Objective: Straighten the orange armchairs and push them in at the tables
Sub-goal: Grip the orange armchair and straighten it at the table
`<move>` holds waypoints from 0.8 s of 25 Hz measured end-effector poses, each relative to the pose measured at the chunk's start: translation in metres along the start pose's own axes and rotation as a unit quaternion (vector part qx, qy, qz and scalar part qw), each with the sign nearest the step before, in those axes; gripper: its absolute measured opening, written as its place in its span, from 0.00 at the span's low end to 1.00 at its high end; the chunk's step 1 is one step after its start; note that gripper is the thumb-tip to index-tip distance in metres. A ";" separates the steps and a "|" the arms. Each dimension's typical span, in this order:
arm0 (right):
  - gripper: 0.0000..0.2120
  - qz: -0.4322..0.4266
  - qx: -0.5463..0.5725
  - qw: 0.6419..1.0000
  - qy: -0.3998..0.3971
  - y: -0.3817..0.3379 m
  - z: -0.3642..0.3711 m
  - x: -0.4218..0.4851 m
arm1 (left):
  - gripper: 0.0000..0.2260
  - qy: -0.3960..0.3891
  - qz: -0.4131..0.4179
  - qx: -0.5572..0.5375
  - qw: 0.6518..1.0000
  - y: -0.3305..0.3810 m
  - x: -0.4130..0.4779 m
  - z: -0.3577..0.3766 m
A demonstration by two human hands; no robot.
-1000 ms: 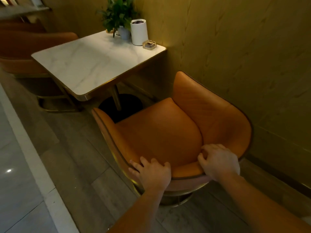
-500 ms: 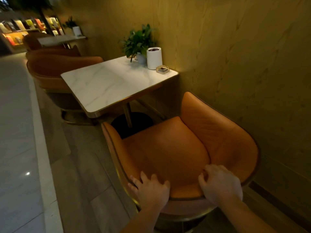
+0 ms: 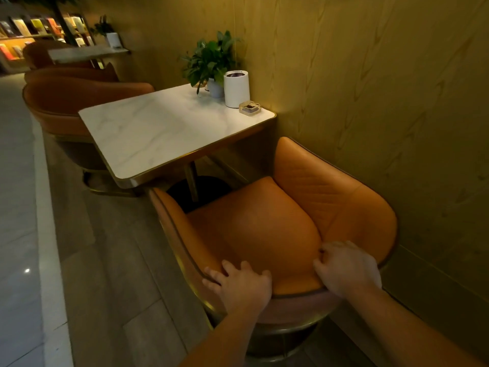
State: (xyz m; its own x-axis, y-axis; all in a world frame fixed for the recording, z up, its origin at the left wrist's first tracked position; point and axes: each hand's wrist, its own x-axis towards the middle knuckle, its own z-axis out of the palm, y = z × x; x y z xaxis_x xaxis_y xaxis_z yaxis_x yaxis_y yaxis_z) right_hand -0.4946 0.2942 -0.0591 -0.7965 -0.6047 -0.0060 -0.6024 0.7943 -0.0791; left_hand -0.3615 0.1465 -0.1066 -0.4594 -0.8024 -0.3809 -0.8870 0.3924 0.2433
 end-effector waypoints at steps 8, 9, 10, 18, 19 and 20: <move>0.18 -0.022 0.019 0.999 0.025 0.026 -0.004 0.050 | 0.30 -0.017 -0.045 0.019 0.999 0.048 0.027 0.000; 0.18 -0.027 0.018 0.999 0.031 0.029 -0.004 0.052 | 0.30 -0.025 -0.050 0.022 0.998 0.052 0.028 0.001; 0.17 -0.034 0.017 0.999 0.037 0.031 -0.004 0.053 | 0.30 -0.031 -0.054 0.026 0.998 0.053 0.029 0.001; 0.16 -0.050 0.036 0.997 0.049 0.034 -0.009 0.048 | 0.30 -0.054 -0.053 0.023 0.997 0.051 0.028 -0.003; 0.16 -0.057 0.040 0.997 0.046 0.032 -0.010 0.046 | 0.30 -0.048 -0.054 0.016 0.997 0.049 0.027 -0.002; 0.16 -0.066 0.043 0.996 0.044 0.033 -0.012 0.046 | 0.30 -0.043 -0.055 0.006 0.998 0.049 0.026 -0.001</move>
State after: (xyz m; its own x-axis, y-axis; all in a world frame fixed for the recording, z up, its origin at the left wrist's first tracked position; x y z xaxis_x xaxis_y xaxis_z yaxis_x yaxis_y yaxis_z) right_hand -0.5517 0.2936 -0.0499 -0.7146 -0.6926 0.0981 -0.6983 0.6981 -0.1580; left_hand -0.4164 0.1444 -0.1038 -0.3611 -0.7999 -0.4794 -0.9325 0.3099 0.1853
